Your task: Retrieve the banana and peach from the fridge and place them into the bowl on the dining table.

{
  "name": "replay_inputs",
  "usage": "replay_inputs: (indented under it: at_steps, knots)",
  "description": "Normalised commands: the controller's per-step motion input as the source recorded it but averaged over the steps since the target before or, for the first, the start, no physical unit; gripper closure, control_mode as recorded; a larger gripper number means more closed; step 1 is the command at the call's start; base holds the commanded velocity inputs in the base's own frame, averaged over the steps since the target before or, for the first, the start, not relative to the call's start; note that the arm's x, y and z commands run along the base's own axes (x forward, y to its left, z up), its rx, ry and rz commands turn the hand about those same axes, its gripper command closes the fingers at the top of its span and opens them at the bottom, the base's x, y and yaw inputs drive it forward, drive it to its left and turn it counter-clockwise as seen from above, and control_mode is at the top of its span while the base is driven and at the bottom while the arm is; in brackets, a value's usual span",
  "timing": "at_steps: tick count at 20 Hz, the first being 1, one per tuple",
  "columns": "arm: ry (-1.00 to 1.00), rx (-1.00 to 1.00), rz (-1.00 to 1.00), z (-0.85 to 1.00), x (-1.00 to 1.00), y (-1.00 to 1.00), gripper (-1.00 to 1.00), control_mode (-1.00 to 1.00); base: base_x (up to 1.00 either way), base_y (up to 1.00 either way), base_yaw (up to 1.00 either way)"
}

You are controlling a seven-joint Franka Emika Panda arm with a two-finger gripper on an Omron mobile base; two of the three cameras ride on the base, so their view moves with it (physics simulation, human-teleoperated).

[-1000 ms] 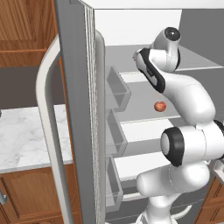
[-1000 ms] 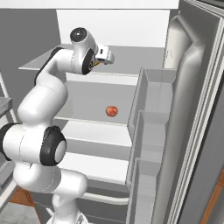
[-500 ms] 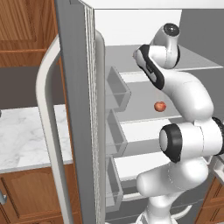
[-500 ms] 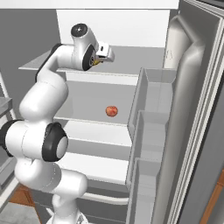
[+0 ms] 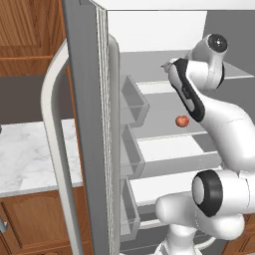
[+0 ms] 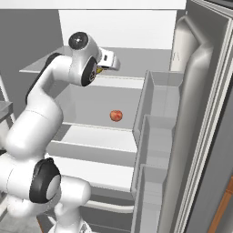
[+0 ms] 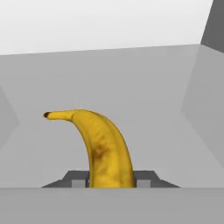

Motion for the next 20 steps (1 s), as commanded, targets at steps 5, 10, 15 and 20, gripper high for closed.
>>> replay_inputs:
  at_steps: [5, 10, 15, 20]
  knots:
    - [-0.09, 0.0, 0.0, 0.07, -1.0, -0.16, 1.0, -1.0, 0.0, 0.0, 0.0]
    - [0.0, -0.01, 0.03, 0.32, -1.0, 0.03, 1.0, -1.0, 0.0, 0.0, 0.0]
    - [0.01, -0.03, 0.04, 0.23, -1.0, 0.07, 1.0, -1.0, 0.0, 0.0, 0.0]
    - [0.01, -0.04, 0.01, 0.01, -0.89, 0.12, 1.0, -1.0, 0.0, 0.0, 0.0]
